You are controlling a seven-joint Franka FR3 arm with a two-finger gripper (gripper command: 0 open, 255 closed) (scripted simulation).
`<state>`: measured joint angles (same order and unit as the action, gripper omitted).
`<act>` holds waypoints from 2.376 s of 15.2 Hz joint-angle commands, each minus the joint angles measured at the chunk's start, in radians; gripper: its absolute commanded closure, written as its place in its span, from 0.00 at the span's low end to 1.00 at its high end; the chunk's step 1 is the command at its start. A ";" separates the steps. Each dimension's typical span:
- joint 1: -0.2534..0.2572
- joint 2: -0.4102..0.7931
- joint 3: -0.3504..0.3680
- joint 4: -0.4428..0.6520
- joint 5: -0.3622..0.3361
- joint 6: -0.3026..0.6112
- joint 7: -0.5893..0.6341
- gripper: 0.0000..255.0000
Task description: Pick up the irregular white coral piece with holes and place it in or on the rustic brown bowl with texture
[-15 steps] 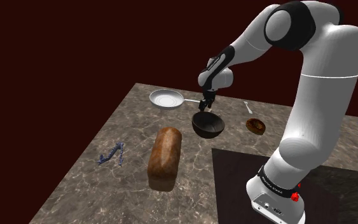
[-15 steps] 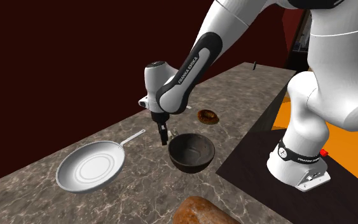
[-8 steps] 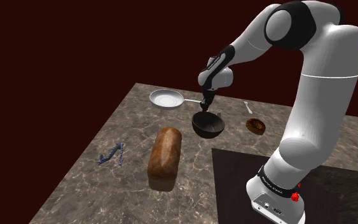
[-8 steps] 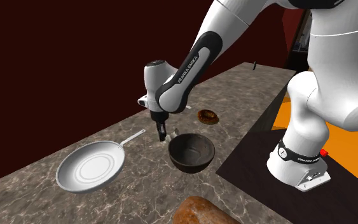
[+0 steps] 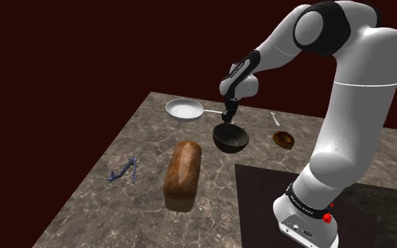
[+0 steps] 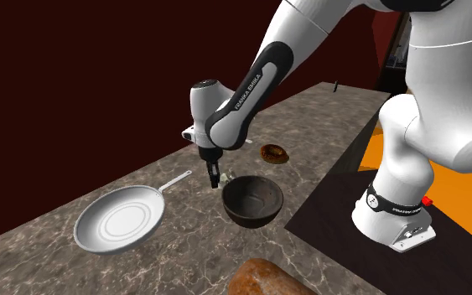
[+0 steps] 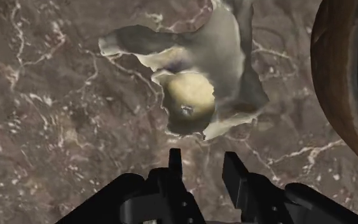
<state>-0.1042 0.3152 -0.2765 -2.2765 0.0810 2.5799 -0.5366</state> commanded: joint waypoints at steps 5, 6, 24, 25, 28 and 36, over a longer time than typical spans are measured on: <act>0.370 -0.197 -0.287 -0.195 -0.471 0.043 1.064 0.00; 0.358 -0.182 -0.279 -0.195 -0.467 0.058 1.061 0.00; 0.326 -0.078 -0.263 -0.190 -0.419 0.156 1.028 1.00; 0.326 -0.078 -0.263 -0.190 -0.419 0.156 1.028 1.00; 0.326 -0.078 -0.263 -0.190 -0.419 0.156 1.028 1.00; 0.344 -0.169 -0.282 -0.188 -0.455 0.068 1.035 1.00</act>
<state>0.2363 0.1653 -0.5560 -2.4664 -0.3673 2.6685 0.4969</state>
